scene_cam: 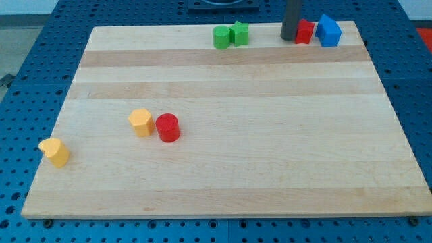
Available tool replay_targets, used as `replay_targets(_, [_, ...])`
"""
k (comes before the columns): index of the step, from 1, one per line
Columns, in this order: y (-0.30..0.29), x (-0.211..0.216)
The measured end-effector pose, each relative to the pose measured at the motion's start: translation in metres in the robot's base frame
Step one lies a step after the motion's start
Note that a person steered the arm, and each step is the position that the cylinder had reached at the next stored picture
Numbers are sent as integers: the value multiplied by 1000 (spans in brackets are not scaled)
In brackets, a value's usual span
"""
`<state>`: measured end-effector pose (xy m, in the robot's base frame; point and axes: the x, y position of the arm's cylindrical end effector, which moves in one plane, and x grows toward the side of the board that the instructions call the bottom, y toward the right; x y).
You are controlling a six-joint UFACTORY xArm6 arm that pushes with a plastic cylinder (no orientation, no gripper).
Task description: Push the red circle to the bottom of the red star
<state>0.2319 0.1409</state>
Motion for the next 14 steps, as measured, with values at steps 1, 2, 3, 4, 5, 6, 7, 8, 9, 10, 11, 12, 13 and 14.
replay_targets(1, [-3,0])
replay_targets(2, [-35,12])
replay_targets(3, [-50,69])
replay_targets(4, [-53,102])
replay_targets(5, [-54,105])
replay_targets(6, [-51,165])
replay_targets(7, [-50,239])
replay_targets(8, [-89,262])
replay_targets(9, [-166,304])
replay_targets(10, [-253,323])
replay_targets(11, [-296,308])
replay_targets(12, [-288,278])
replay_targets(13, [-233,255])
replay_targets(14, [-167,220])
